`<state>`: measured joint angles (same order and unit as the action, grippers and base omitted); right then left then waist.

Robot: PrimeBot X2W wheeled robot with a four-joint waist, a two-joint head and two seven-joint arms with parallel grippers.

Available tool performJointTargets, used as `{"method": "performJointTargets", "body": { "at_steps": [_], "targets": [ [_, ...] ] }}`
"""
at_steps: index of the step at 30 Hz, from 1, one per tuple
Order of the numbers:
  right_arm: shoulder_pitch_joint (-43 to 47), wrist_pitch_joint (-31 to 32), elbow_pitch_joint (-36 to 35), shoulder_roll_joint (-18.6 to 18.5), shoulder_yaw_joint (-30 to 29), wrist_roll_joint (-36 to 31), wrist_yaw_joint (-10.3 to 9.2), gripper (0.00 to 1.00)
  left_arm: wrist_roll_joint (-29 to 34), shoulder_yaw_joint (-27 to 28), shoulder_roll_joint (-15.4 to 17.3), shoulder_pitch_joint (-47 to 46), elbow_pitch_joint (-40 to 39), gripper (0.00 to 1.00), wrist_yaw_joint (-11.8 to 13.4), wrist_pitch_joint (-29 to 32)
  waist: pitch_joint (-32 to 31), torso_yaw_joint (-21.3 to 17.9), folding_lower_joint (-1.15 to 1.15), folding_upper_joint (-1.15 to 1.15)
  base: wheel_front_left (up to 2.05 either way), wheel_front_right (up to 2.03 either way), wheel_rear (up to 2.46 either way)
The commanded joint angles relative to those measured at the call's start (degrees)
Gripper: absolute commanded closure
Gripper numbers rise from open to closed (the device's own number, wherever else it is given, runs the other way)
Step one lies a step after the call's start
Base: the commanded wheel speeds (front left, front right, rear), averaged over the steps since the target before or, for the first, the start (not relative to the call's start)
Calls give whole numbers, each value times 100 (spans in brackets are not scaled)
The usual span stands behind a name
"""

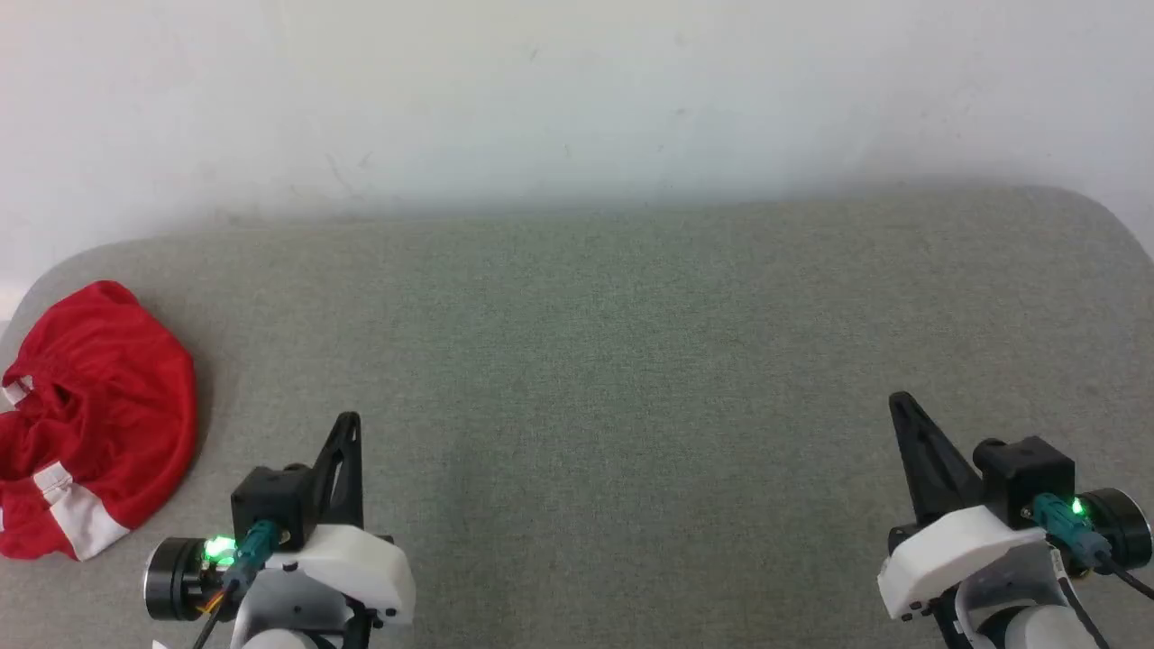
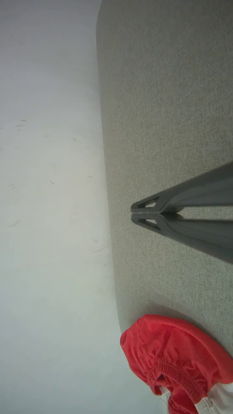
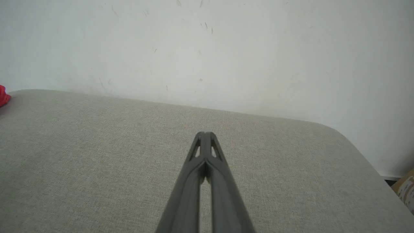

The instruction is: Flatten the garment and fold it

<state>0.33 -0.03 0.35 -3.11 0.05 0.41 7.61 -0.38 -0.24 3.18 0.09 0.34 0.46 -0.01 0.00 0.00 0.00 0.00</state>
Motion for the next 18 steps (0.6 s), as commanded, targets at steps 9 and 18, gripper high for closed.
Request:
{"method": "performJointTargets", "body": {
  "at_steps": [9, 18],
  "targets": [
    [-33, 3, -35, 24, -5, -41, -12, 100, 38, 24, -30, -9, -34, 100, -46, 1, 0, 0, 0, 0, 0, 0, 0],
    [-33, 3, -35, 24, -5, -41, -12, 100, 38, 24, -30, -9, -34, 100, -46, 1, 0, 0, 0, 0, 0, 0, 0]
  ]
}}
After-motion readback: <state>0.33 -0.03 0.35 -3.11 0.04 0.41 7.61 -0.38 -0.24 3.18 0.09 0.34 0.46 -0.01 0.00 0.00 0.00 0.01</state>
